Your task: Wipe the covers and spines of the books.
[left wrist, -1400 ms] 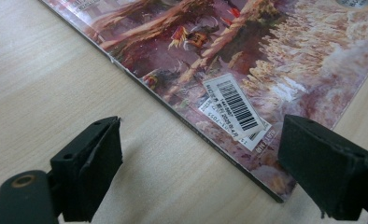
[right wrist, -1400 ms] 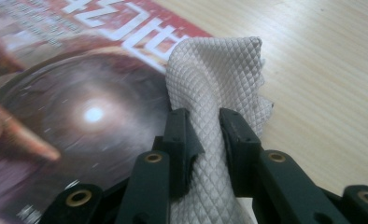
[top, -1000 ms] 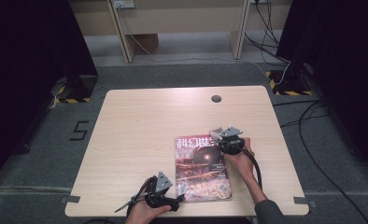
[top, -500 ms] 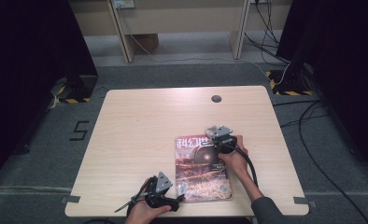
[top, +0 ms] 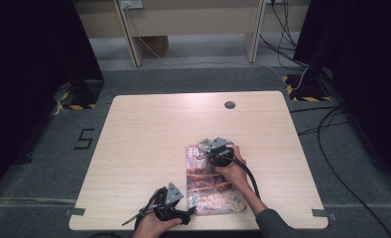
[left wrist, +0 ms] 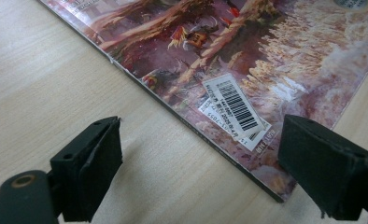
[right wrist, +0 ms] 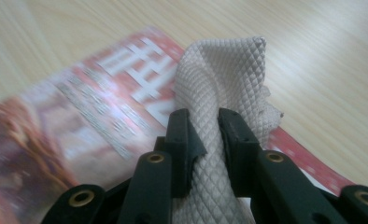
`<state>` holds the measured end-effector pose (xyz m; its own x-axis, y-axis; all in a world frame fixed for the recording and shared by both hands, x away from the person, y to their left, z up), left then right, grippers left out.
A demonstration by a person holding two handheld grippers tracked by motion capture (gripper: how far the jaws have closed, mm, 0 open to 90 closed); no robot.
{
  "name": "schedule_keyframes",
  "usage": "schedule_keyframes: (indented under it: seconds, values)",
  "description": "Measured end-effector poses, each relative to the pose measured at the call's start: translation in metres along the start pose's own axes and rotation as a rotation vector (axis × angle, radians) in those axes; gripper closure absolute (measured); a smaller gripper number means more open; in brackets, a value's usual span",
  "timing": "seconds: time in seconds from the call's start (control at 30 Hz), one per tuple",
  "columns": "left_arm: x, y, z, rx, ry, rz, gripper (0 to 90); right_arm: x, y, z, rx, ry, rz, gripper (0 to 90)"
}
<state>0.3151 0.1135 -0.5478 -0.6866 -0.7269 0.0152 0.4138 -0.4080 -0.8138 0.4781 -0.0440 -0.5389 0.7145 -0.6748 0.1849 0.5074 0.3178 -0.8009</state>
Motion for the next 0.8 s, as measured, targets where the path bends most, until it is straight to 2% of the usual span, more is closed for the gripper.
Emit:
schedule_keyframes:
  seconds: [0.17, 0.27, 0.33, 0.43, 0.5, 0.57, 0.67, 0.8]
  values:
    - [0.0, 0.0, 0.0, 0.005, -0.001, -0.001, 12.9, -0.024, 0.006, 0.015, 0.026, -0.007, 0.089, 74.3]
    - [0.001, 0.0, 0.0, 0.01, -0.003, 0.0, 12.9, -0.034, 0.009, 0.021, 0.039, -0.021, 0.11, 74.4]
    - [0.001, 0.0, 0.0, 0.008, -0.003, -0.001, 12.9, -0.036, 0.009, 0.023, 0.034, -0.01, 0.12, 74.6]
    - [0.001, 0.0, 0.0, 0.012, -0.002, 0.002, 12.9, -0.034, 0.009, 0.023, 0.032, 0.007, 0.14, 75.4]
    - [0.001, 0.0, 0.0, 0.012, -0.002, 0.002, 12.9, -0.032, 0.01, 0.023, 0.032, 0.0, 0.138, 75.7]
    - [0.001, 0.0, 0.0, 0.012, -0.001, 0.002, 13.0, -0.031, 0.009, 0.022, 0.027, -0.013, 0.118, 75.7]
    - [0.001, 0.0, 0.0, 0.013, 0.0, 0.002, 13.1, -0.027, 0.008, 0.019, 0.013, -0.008, 0.106, 75.7]
    - [0.0, 0.0, -0.001, 0.012, 0.001, 0.003, 13.1, -0.013, 0.003, 0.009, 0.001, 0.005, 0.076, 75.7]
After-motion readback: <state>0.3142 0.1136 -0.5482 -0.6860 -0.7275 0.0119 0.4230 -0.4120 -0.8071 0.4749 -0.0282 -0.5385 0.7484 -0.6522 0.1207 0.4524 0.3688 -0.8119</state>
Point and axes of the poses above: each handheld gripper's, and its own axes: y roughly forward along the jaws, z roughly out of its top, x roughly to its right, the point moved 5 cm from there along y, roughly forward along the jaws, and after that the axes turned 11 degrees about -x, right-handed, at the moved point
